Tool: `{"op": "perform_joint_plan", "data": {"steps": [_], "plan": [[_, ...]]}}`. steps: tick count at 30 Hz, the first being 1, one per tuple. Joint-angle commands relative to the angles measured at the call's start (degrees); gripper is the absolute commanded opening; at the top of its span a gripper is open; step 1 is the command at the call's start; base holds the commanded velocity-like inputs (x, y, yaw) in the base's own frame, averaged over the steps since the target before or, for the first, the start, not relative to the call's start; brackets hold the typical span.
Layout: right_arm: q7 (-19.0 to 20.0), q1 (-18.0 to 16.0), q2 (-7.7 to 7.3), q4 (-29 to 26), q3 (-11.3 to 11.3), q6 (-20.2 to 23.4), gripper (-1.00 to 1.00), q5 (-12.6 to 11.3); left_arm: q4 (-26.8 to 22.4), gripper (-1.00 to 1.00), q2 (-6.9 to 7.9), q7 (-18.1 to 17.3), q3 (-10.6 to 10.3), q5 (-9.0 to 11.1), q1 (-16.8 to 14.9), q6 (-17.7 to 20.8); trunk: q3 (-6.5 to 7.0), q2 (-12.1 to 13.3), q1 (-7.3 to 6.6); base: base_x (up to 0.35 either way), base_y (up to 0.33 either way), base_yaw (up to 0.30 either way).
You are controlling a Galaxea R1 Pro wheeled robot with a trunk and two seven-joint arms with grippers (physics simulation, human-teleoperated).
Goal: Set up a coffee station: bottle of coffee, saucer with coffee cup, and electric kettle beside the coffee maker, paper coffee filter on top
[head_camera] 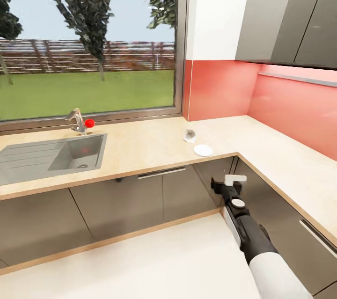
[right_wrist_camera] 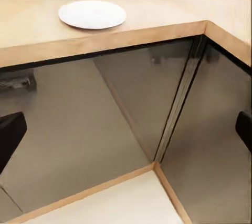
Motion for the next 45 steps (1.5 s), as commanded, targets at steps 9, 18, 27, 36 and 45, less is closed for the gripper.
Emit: {"op": "perform_joint_plan", "data": {"steps": [9,18,27,36,45], "plan": [[-2.0,-11.2,4.66,2.6,0.0,12.2,1.00,0.4,-0.1,1.00,0.00,0.2,0.3,-0.1,0.0,0.6,-0.13,-0.1,0.03,0.113,0.000,0.000],[-1.9,-13.3,5.37,4.1,0.0,14.2,1.00,0.5,0.0,1.00,-0.22,0.4,0.4,-0.1,0.0,0.9,-0.13,-0.1,0.03,0.322,-0.022,0.000],[-1.9,-13.3,5.27,4.5,0.1,14.2,1.00,0.6,0.0,1.00,-0.31,0.5,0.5,-0.1,0.0,1.0,-0.13,-0.1,0.03,0.336,-0.074,0.000],[-1.6,-13.2,5.19,8.3,0.1,14.2,1.00,0.5,0.1,1.00,-0.56,0.6,0.5,-0.1,0.1,1.0,-0.14,-0.1,0.03,0.303,-0.088,0.002],[-1.6,-13.2,5.19,8.6,0.1,14.2,1.00,0.6,0.1,1.00,-0.55,0.6,0.5,-0.1,0.8,0.7,-0.37,-0.1,0.03,0.141,-0.067,0.089]]}}
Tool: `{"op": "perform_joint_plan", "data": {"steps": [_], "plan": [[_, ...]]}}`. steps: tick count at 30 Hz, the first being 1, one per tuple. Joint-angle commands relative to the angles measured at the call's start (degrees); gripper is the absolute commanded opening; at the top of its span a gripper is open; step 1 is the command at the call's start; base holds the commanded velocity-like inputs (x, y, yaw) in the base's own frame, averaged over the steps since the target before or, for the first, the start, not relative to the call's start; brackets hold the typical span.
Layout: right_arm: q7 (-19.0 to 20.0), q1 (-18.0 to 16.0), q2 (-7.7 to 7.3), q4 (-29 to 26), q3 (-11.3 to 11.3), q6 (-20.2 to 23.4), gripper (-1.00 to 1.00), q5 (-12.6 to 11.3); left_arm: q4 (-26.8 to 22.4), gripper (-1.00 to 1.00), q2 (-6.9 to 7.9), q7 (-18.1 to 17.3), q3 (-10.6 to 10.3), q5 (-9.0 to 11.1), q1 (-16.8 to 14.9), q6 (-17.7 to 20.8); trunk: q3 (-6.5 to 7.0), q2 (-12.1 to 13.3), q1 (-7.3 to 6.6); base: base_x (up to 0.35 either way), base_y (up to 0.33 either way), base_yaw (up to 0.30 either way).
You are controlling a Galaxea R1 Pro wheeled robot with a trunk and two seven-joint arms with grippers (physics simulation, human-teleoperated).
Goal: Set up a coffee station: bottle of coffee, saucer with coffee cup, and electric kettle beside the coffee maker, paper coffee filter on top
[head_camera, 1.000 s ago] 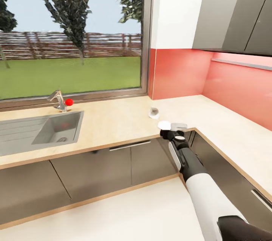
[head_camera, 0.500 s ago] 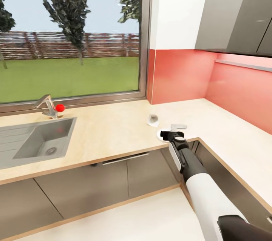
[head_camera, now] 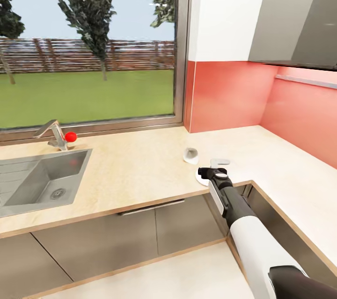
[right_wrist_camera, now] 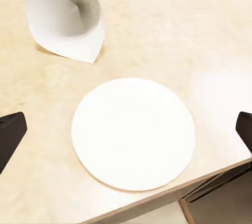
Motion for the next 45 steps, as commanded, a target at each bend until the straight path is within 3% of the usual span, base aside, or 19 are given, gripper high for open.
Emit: {"op": "perform_joint_plan", "data": {"steps": [1,7,26,45], "plan": [[-0.1,0.0,0.02,-0.1,0.0,0.4,1.00,0.3,-0.1,1.00,-0.03,0.1,0.3,-0.1,0.0,0.3,-0.13,-0.1,0.04,0.012,-0.006,0.014],[-0.1,0.0,0.02,-0.1,0.0,0.4,1.00,0.3,-0.1,1.00,-0.01,0.2,0.4,0.0,0.0,0.5,-0.13,-0.1,0.04,0.035,-0.002,0.005],[-0.3,0.0,-0.09,1.4,-0.1,0.3,1.00,0.4,0.0,1.00,-0.29,0.2,0.5,0.1,0.1,0.6,-0.14,-0.1,0.04,0.254,-0.004,0.100],[-0.3,0.0,-2.49,3.7,-0.1,0.1,1.00,0.3,0.0,1.00,-0.25,0.2,0.5,0.1,0.1,0.5,-0.14,-0.1,0.04,0.040,-0.017,0.000]]}}
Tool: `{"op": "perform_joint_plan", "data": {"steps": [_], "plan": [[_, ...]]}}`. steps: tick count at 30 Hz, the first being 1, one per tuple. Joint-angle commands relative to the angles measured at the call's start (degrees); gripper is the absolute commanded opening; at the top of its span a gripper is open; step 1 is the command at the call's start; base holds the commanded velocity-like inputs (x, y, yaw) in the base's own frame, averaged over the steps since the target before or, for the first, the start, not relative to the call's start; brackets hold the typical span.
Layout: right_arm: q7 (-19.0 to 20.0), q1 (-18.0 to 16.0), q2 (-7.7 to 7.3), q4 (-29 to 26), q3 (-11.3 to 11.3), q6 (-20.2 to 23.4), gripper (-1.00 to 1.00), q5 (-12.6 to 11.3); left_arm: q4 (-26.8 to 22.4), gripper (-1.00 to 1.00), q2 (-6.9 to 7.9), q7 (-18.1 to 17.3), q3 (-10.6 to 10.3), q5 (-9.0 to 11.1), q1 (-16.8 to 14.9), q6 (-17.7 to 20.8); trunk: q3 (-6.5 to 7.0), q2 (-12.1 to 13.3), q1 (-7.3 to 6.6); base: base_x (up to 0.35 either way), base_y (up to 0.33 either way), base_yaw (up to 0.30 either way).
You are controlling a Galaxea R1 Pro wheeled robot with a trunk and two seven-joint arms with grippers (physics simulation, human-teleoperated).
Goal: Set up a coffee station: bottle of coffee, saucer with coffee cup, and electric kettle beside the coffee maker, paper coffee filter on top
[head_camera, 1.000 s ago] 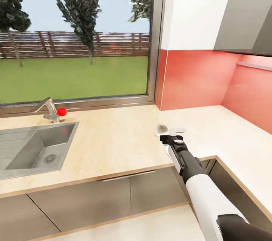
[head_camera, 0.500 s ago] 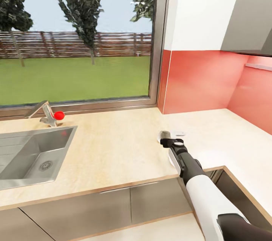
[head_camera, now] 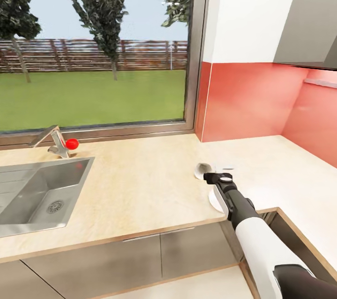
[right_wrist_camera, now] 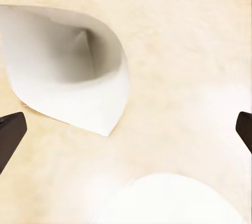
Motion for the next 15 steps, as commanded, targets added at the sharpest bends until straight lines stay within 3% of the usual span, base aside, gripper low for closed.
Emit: {"op": "perform_joint_plan", "data": {"steps": [1,8,15], "plan": [[-0.1,0.0,-0.07,-0.1,0.0,0.4,1.00,0.3,-0.1,1.00,-0.04,0.1,0.2,-0.1,0.0,0.3,-0.12,-0.1,0.05,0.166,-0.129,0.000],[-0.2,0.0,-0.43,1.5,0.0,0.1,1.00,0.3,-0.1,1.00,-0.04,0.1,0.2,-0.1,0.1,0.3,-0.12,-0.1,0.05,0.203,-0.169,0.000],[-0.2,0.0,-0.47,3.2,0.0,-1.5,1.00,0.3,-0.1,1.00,-0.05,0.1,0.2,-0.1,0.1,0.3,-0.12,-0.1,0.05,0.045,-0.035,0.000]]}}
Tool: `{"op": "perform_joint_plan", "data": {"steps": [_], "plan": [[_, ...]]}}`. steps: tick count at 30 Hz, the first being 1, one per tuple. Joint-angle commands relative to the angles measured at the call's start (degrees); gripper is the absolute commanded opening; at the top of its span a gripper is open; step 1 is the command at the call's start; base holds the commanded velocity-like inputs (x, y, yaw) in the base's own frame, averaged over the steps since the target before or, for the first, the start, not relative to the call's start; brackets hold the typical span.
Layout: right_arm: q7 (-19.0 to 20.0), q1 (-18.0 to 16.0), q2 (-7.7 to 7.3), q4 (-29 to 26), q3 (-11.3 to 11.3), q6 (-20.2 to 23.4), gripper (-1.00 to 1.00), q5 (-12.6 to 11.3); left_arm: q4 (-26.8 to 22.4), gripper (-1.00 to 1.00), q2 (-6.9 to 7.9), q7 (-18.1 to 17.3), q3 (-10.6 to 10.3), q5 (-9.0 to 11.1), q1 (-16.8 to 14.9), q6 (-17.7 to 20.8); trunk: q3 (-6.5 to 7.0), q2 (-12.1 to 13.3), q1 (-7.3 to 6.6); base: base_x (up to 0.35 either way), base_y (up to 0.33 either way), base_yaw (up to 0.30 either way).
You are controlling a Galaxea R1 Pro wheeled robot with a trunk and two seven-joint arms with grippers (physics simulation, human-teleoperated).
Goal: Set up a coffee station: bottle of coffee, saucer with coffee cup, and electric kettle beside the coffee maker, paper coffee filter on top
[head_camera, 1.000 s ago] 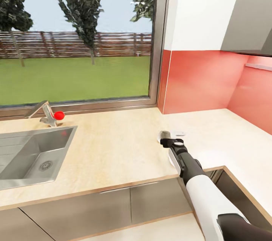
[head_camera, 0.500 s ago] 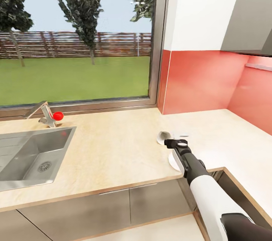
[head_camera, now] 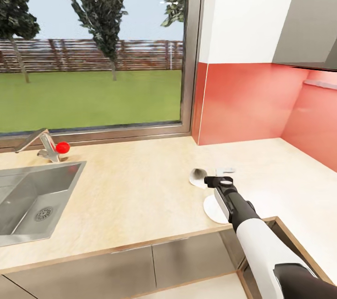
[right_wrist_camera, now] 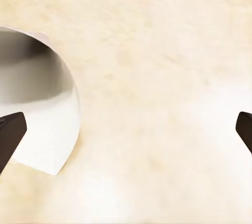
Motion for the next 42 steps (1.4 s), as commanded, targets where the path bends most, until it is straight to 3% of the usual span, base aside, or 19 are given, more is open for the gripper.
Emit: {"op": "perform_joint_plan", "data": {"steps": [1,15,22,38,42], "plan": [[-0.1,0.0,0.02,0.0,0.0,0.3,1.00,0.3,-0.1,1.00,-0.02,0.1,0.2,-0.1,0.0,0.3,-0.12,-0.1,0.04,0.055,-0.004,0.000],[0.1,0.0,0.10,1.8,0.1,-0.9,1.00,0.3,-0.1,1.00,0.01,0.1,0.2,0.0,0.0,0.3,-0.12,-0.1,0.04,0.081,-0.001,0.000],[0.2,0.0,0.12,5.1,0.1,-4.8,1.00,0.2,-0.1,1.00,0.06,0.1,0.2,0.0,0.0,0.2,-0.12,-0.1,0.04,0.052,0.000,0.000],[0.3,0.0,0.19,7.9,0.1,-5.5,1.00,0.1,-0.1,1.00,0.05,0.1,0.2,0.0,0.0,0.2,-0.12,-0.1,0.04,0.005,0.000,0.000],[0.3,0.0,0.11,8.2,0.1,-8.3,1.00,0.2,-0.1,1.00,0.05,0.1,0.3,0.0,0.0,0.2,-0.12,-0.1,0.04,0.000,0.000,0.000]]}}
